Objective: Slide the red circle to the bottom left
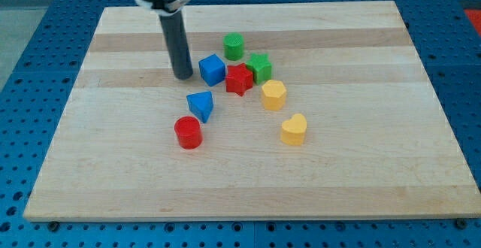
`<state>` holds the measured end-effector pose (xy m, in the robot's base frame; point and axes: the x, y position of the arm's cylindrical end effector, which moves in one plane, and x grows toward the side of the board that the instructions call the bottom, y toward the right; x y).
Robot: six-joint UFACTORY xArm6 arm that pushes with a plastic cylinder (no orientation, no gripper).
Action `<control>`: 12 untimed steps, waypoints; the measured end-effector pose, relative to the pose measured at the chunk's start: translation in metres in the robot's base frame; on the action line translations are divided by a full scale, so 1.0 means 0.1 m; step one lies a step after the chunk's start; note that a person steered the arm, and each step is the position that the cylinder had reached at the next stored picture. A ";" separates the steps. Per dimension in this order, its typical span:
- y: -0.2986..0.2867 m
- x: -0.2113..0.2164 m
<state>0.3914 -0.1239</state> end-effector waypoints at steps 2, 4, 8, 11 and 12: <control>-0.14 -0.05; 0.90 -0.26; 0.63 0.09; -0.13 0.70; -0.01 0.54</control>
<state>0.4450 -0.1251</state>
